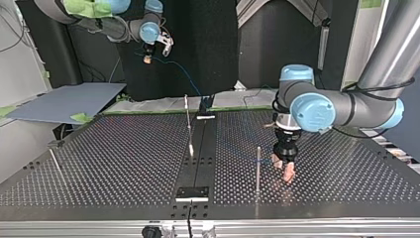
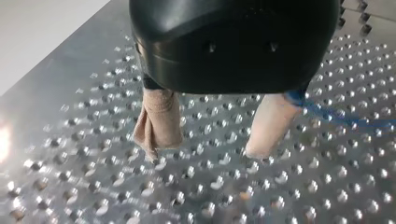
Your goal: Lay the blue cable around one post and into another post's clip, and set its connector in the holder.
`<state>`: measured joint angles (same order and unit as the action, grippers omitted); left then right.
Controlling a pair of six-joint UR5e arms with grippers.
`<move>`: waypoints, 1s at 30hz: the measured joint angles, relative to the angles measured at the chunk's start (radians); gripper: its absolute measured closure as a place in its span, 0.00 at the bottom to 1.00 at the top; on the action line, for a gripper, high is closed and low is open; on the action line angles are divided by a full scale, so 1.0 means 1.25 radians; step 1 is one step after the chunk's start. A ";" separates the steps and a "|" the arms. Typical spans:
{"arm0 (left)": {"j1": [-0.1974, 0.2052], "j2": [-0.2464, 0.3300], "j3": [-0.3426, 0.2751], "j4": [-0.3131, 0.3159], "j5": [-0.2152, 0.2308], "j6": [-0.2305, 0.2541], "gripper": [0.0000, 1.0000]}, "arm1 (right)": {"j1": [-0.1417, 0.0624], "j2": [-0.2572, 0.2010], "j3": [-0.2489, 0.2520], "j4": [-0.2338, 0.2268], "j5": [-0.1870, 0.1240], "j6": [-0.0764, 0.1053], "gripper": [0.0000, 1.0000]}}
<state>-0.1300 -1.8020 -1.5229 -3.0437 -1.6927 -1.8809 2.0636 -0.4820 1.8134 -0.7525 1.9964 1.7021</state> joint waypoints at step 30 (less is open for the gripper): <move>0.010 -0.001 0.000 -0.003 0.000 -0.002 0.00 | -0.156 0.064 -0.038 -0.206 -0.204 -0.104 0.95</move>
<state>-0.1179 -1.8027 -1.5231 -3.0479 -1.6926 -1.8839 1.8683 -0.4023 1.7662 -1.0099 1.7418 1.5720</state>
